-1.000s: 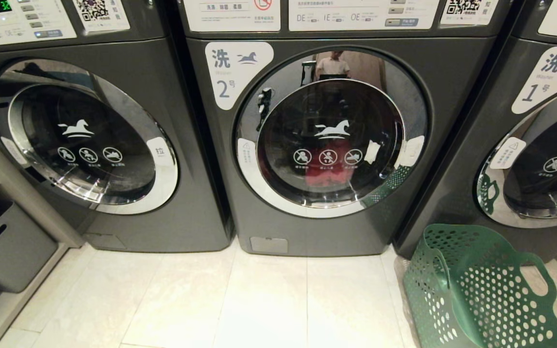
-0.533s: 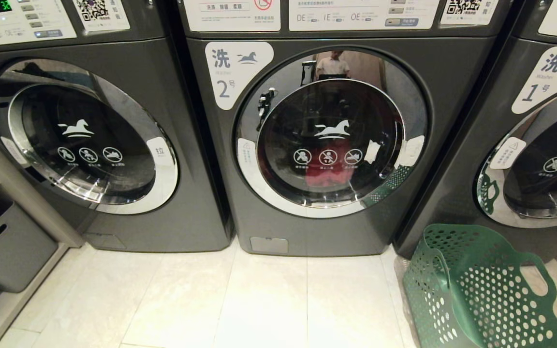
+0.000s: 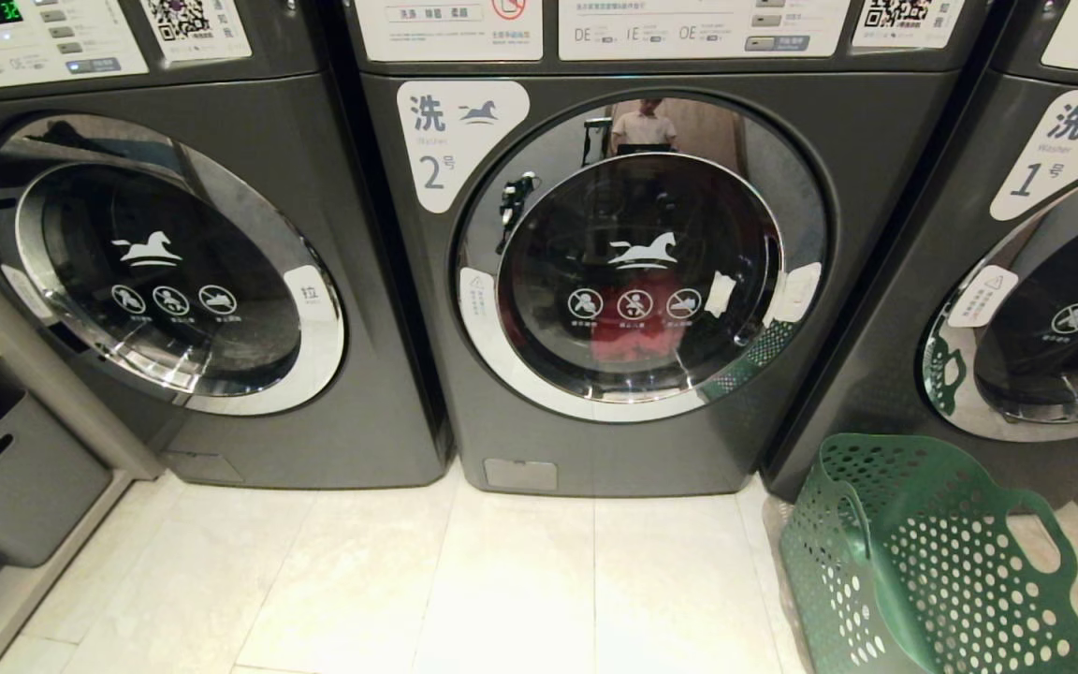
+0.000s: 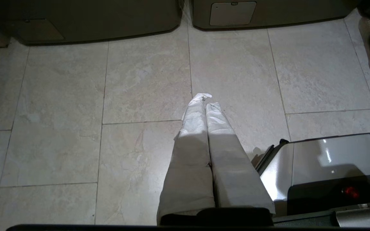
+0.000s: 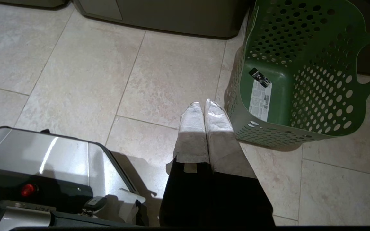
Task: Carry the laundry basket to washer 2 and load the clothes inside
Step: Press the washing machine switch
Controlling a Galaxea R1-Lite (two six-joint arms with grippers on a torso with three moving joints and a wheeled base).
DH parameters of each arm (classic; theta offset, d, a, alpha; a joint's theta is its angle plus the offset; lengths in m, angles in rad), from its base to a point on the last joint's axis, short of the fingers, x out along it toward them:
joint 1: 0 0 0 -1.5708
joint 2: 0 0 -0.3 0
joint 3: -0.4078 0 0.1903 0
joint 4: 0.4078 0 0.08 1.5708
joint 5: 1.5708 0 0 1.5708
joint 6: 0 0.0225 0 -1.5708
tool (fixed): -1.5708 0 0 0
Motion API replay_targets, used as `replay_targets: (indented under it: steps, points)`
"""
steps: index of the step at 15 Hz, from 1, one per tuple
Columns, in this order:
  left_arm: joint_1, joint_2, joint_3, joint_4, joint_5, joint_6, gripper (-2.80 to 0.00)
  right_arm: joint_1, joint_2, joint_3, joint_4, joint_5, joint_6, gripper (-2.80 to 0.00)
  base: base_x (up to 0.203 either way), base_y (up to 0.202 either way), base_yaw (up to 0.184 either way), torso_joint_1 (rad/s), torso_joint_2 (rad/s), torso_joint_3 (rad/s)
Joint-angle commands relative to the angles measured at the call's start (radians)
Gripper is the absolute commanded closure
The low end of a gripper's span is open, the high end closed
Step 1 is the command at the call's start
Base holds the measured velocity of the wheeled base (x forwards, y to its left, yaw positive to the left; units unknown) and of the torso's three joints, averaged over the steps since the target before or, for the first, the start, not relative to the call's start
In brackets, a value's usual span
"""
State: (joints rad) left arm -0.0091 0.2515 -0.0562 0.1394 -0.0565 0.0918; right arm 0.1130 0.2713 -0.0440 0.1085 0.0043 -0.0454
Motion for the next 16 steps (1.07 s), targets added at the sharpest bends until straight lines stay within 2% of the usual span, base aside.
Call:
replay_targets:
  steps: [1, 6, 8, 10, 12, 13, 16]
  points:
    - [-0.024, -0.041, -0.002, 0.002, 0.000, -0.001, 0.00, 0.001, 0.004, 0.000, 0.000, 0.000, -0.002, 0.00, 0.000, 0.000, 0.000, 0.000, 0.00, 0.000]
    - [0.000, -0.255, 0.000, -0.002, 0.002, 0.001, 0.00, 0.001, 0.003, 0.001, 0.000, 0.000, 0.008, 0.00, 0.000, 0.000, 0.000, 0.000, 0.00, 0.000]
    - [0.001, -0.253, 0.001, -0.005, 0.007, 0.000, 0.00, 0.001, 0.003, 0.001, 0.000, -0.003, 0.019, 0.00, 0.000, 0.000, 0.000, 0.000, 0.00, 0.000]
    - [0.001, -0.253, 0.002, -0.006, 0.009, -0.007, 0.00, 0.001, 0.003, 0.004, -0.003, -0.039, 0.048, 0.00, 0.000, 0.000, 0.000, 0.000, 0.00, 0.000]
    - [0.001, -0.253, 0.002, -0.007, 0.009, -0.012, 0.00, 0.001, 0.003, 0.023, -0.049, -0.039, 0.040, 0.00, 0.000, 0.000, 0.000, 0.000, 0.00, 0.000]
    - [0.001, -0.253, 0.002, -0.007, 0.009, -0.012, 0.00, 0.001, 0.003, 0.041, -0.118, -0.038, 0.029, 0.00, 0.000, 0.000, 0.000, 0.000, 0.00, 0.000]
    - [0.001, -0.253, 0.002, -0.007, 0.009, -0.012, 0.00, 0.001, 0.003, 0.046, -0.109, -0.037, 0.025, 0.00, 0.000, 0.000, 0.000, 0.000, 0.00, 0.000]
